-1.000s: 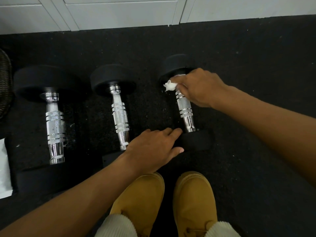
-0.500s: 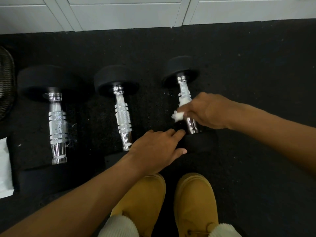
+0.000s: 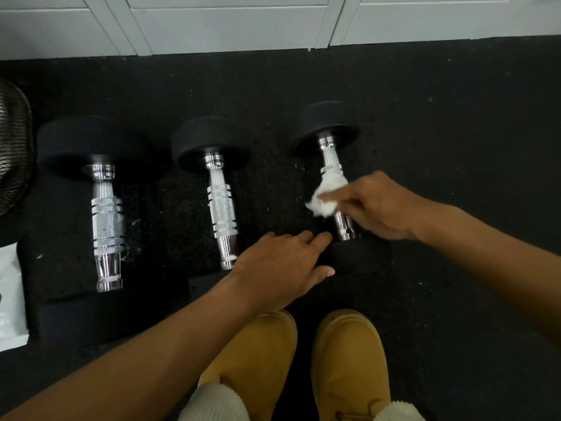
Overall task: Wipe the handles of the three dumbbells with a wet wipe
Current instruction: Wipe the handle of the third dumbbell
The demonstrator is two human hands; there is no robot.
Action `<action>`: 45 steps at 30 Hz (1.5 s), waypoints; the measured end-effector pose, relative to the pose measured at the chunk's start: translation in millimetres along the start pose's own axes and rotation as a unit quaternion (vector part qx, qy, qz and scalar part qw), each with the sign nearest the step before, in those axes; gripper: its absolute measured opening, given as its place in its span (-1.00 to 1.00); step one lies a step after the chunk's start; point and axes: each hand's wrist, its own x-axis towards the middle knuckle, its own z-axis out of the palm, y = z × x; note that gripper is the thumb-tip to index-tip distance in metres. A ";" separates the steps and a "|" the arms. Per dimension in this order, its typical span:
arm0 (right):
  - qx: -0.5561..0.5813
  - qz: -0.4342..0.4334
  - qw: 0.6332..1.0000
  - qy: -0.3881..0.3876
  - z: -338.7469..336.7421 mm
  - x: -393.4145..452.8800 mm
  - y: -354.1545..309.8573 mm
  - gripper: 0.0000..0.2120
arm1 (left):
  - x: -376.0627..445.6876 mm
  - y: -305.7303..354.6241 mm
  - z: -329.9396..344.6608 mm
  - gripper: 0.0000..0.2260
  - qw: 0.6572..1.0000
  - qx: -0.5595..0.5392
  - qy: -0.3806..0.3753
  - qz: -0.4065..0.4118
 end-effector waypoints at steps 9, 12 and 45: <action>0.047 0.024 0.977 -0.206 -29.1 -2.3 -6.2 -0.79 | 0.0 -0.3 4.5 -0.50 0.999 0.023 0.027 0.007; 0.020 0.022 0.998 -0.052 -20.2 4.1 -6.9 -0.75 | -1.1 -1.4 5.1 -0.52 0.999 0.032 0.025 0.003; 0.168 0.069 0.981 -0.068 -10.0 -13.9 11.3 -0.91 | -0.9 -1.2 2.8 -0.54 1.000 0.020 0.017 0.012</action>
